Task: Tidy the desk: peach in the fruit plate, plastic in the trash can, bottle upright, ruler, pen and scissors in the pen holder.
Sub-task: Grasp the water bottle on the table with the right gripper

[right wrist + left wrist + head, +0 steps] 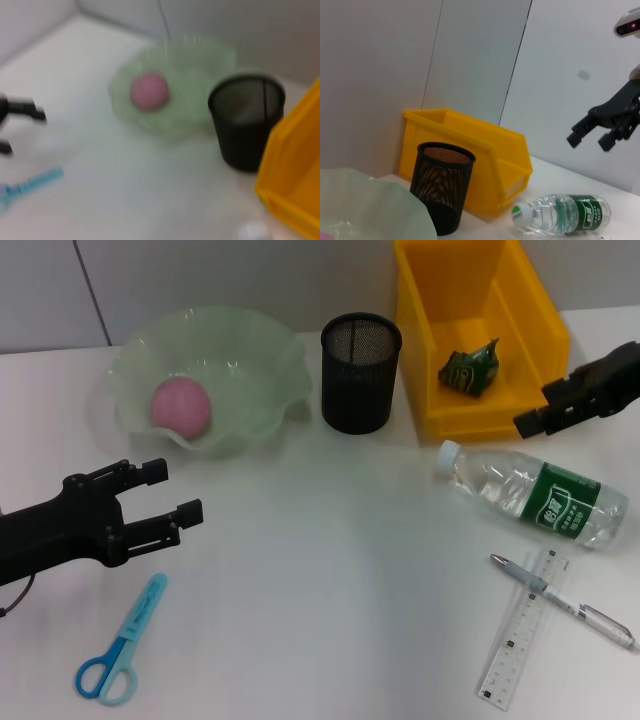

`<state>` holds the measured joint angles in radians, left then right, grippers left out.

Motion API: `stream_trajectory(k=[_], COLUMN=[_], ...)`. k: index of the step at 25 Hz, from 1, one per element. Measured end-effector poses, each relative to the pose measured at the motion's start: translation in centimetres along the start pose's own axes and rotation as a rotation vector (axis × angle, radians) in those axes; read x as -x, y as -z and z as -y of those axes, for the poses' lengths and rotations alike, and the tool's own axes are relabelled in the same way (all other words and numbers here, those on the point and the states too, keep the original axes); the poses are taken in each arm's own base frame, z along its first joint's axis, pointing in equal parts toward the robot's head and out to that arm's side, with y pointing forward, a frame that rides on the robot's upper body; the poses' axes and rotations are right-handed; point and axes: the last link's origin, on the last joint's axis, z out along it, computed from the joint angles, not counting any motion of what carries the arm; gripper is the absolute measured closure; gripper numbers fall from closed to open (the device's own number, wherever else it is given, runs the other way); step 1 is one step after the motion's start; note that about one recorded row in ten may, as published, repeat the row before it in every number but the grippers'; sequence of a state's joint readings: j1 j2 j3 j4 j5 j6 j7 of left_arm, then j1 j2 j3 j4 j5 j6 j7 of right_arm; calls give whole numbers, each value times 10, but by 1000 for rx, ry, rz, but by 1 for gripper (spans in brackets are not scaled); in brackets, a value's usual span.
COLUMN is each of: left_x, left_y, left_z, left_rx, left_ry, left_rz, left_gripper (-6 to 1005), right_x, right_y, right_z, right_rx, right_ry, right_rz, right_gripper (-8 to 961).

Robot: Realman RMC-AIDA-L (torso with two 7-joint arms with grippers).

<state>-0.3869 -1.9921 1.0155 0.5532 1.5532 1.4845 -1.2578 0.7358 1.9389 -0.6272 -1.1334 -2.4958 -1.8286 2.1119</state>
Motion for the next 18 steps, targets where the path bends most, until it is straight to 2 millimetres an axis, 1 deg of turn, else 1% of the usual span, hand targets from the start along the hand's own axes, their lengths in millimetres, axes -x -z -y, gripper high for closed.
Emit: stream_trajectory(k=[1,2,5,6,7,12,18], left_x=[0,-1,-2,-4,-4,-5,-7], left_y=[0,-1,-1,-2,-2,-5,-8], left_z=[0,2,3,5,5,7,7], left_rx=[0,-8,-17,-21,-21,-29,-33], left_ry=[0,-2,-3,-5,-5,-4,-7], left_rz=[0,-3,-3,-7,-7,-9,-15], left_gripper=[185,185,185,185,185,184,184], right_x=[7,7,15,17,17,18,19], right_y=[-4,-4,-11,-14,-14,-21,-32], right_z=[1,1,-1,-2,-2,2,3], right_rx=[-15,-15,-45,-69,-69,-135,-154], right_ry=[6,6,31,43,43,86,128], right_rz=[-89,-89,-205,-267,-267,-389,-440], right_gripper=[126,126,126,126,126,125,125])
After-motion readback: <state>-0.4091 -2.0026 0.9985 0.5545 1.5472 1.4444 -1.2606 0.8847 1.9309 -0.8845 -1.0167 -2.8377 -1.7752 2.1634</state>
